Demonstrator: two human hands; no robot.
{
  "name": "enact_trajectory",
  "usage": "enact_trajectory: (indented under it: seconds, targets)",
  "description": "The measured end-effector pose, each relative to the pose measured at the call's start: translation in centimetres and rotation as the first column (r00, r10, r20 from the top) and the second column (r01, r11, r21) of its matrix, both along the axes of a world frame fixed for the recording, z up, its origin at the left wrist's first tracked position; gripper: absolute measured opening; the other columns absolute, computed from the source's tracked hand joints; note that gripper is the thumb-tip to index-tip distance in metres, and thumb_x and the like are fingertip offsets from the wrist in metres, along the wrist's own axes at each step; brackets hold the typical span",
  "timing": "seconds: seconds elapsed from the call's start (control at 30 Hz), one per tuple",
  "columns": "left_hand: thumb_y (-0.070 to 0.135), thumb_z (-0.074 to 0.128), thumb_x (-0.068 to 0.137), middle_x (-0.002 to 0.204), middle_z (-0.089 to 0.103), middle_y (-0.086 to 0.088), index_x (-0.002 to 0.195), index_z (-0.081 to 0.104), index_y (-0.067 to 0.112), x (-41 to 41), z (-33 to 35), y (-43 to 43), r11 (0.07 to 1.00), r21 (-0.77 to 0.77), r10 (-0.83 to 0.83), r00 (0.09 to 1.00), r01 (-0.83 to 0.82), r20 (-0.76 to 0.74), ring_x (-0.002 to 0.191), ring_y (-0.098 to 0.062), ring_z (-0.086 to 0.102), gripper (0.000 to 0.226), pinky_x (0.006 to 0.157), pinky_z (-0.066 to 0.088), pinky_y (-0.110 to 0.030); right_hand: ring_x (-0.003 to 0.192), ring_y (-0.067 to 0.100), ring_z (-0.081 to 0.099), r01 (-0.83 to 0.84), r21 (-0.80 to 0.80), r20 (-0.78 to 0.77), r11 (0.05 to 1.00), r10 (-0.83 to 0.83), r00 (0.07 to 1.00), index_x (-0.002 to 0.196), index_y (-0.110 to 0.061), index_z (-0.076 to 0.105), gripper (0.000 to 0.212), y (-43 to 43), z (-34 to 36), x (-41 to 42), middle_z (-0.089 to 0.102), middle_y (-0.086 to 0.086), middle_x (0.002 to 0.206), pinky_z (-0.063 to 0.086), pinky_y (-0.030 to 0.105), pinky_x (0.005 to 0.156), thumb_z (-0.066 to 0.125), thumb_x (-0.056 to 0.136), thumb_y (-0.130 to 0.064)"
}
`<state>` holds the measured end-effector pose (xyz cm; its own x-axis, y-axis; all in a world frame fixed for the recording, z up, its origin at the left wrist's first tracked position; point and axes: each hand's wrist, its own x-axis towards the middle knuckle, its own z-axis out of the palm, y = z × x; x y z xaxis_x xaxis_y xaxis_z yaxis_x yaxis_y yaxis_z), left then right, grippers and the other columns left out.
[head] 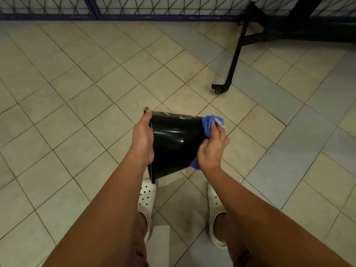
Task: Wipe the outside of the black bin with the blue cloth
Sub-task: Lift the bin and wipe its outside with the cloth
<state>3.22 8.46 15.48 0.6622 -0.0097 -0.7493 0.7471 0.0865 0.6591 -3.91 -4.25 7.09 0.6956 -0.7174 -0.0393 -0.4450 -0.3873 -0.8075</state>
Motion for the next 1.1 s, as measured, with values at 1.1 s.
enact_trajectory:
  seconds: [1.1]
  targets:
    - [0.077,0.021,0.091,0.128,0.066,-0.020,0.134,0.059,0.007,1.2,-2.2,1.8,0.951,-0.290,-0.099,0.994,0.107,0.043,0.119,-0.035,0.064,0.090,0.103,0.046,-0.048,0.141,0.032,0.020,-0.703,-0.513,0.015,0.492,0.824,0.566,0.139,-0.013,0.037,0.051,1.9,-0.5,-0.8,0.028,0.011,0.148,0.028,0.055,0.110,0.044,0.089,-0.006]
